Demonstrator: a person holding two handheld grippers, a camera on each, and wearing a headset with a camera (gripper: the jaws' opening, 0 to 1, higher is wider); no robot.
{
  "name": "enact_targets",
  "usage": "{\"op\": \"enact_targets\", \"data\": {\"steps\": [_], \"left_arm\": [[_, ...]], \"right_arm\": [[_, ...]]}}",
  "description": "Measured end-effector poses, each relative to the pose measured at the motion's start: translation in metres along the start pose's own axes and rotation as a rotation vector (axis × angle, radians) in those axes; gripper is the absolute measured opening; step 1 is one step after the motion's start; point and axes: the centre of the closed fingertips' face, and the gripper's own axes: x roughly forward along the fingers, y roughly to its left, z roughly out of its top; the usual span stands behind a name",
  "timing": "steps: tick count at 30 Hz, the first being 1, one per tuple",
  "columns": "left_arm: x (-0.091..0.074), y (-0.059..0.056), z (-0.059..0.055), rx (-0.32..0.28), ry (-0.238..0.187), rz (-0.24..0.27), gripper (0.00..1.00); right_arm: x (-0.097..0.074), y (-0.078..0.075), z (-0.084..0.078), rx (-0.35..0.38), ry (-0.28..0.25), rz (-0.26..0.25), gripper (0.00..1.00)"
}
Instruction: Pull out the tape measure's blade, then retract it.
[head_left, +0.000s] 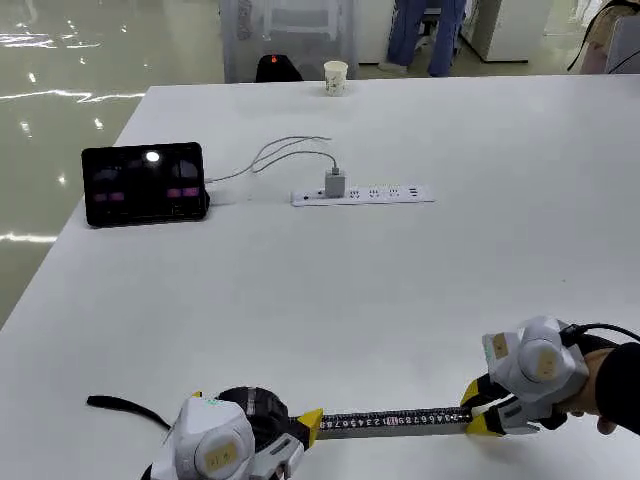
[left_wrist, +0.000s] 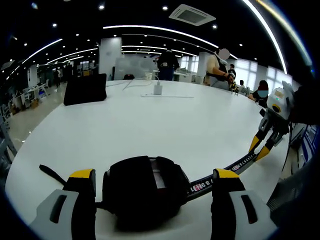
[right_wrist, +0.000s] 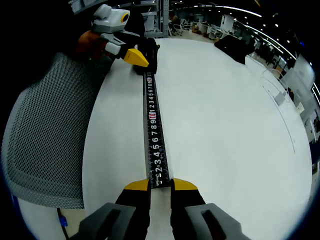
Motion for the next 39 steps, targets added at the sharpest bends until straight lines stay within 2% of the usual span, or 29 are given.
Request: {"op": "enact_targets", "data": {"steps": [5,7,18,19,24,34,39], "left_arm": [[0.001,-0.003,-0.002,-0.005,0.011,-0.013,0.84],[0.001,0.000,-0.004,-0.025,0.022,-0.003,0.82],[-0.001,0.012,-0.008,-0.020,0.053,0.044,0.65],[-0.001,0.013,-0.008,-0.038,0.055,0.043,0.65],[-0.002,0.013,-0.008,-0.042,0.058,0.042,0.64],[-0.003,0.013,-0.007,-0.026,0.061,0.026,0.62],[-0.003,0.013,-0.007,-0.016,0.064,0.024,0.61]], "right_arm": [[0.001,0.000,-0.001,0.008,0.001,-0.003,0.10],[0.001,0.000,-0.001,0.011,0.007,-0.003,0.10],[0.002,0.000,0.000,0.014,0.049,-0.015,0.11],[0.002,0.000,0.000,0.011,0.048,-0.013,0.11],[0.002,0.000,0.000,0.010,0.047,-0.014,0.11],[0.001,-0.001,0.002,0.038,0.014,-0.019,0.10],[0.002,0.000,0.004,0.038,0.032,-0.019,0.11]]}}
